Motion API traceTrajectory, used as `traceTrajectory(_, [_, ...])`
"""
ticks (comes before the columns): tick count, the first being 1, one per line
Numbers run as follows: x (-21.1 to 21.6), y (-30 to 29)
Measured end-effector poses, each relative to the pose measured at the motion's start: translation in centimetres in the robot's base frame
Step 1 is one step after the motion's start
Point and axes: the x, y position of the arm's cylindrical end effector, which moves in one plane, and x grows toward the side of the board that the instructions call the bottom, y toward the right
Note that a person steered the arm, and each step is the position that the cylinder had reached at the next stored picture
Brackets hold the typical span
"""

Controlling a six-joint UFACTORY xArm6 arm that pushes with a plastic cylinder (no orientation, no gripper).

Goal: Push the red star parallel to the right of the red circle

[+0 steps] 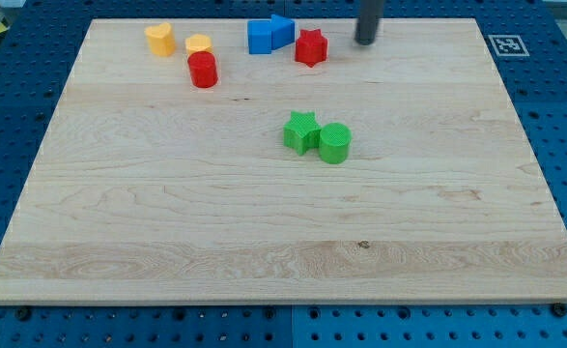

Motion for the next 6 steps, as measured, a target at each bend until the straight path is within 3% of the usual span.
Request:
traceTrajectory(1, [0.2, -4.6])
traceTrajectory(4, [11.9, -6.0])
traceTrajectory(6, [5.6, -2.7])
